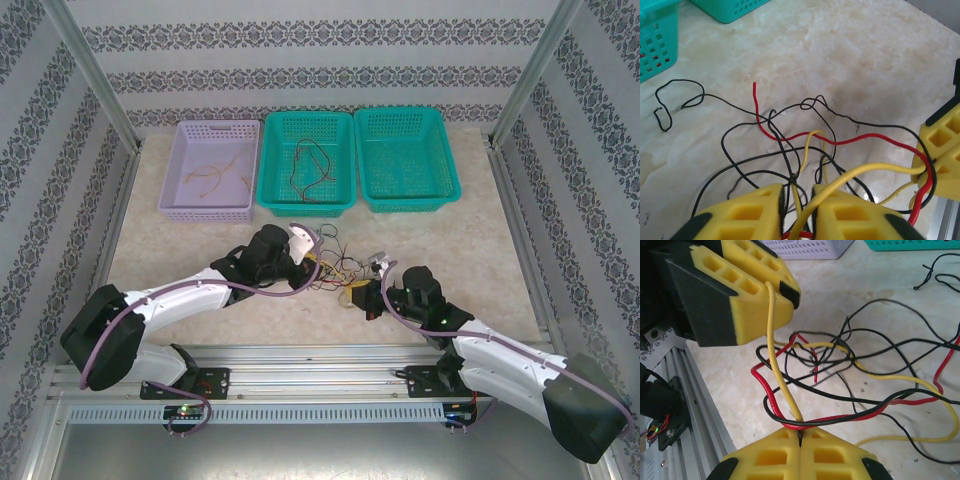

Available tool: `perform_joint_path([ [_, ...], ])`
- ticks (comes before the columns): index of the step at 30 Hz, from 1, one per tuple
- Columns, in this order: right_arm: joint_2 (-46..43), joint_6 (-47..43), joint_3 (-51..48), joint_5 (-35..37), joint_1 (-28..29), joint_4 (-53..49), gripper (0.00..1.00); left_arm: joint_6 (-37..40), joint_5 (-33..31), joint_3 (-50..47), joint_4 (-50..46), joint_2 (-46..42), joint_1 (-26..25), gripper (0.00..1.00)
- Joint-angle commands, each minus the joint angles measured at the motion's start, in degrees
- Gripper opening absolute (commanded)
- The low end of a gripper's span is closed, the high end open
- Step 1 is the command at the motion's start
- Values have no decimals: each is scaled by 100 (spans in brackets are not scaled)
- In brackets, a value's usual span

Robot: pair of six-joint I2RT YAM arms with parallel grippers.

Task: Untangle the cables

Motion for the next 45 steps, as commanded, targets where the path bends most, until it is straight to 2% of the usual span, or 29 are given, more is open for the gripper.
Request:
perform_joint_path([
  [1, -139, -134, 99, 11, 99, 109, 0, -86, 244, 111, 352, 47, -65, 12],
  [4, -168, -126, 98, 81, 101, 83, 0, -169, 326, 137, 361, 69, -65, 0],
  [9, -422, -84, 91, 418, 98, -130, 0, -413, 27, 246, 409, 42, -39, 0],
  [11, -648, 17, 51, 669, 85, -235, 24, -545, -156, 390, 323, -7, -13, 0],
  [14, -1135, 183, 27, 1012, 47, -510, 50, -935, -525, 536, 319, -130, -3, 0],
  [19, -2021, 417, 121, 1295, -57, -1114, 61, -1772, -989, 645, 356, -290, -4, 0],
  [21, -2294, 584, 203, 1442, -114, -1377, 62, -2077, -992, 645, 399, -309, -10, 0],
  [24, -2303, 1061, 484, 1896, -216, -1942, 57, -2454, -870, 621, 483, -326, -29, 0],
  [29, -1340, 1962, 846, 1383, -275, -1642, 50, -2554, -825, 521, 649, -435, -212, 0],
  [33, -425, 1519, 1206, 1029, -111, -1293, 48, -2791, -748, 290, 1020, -554, -219, 0],
  [37, -8, 832, 1167, 831, 214, -902, 46, -2921, -792, 327, 854, -616, -214, 0],
  [41, -71, 351, 1055, 1454, 589, -981, 46, -2987, -761, 427, 704, -577, -216, 0],
  [45, -440, 592, 776, 2322, 599, -1069, 45, -3032, -714, 408, 705, -607, -214, 0],
])
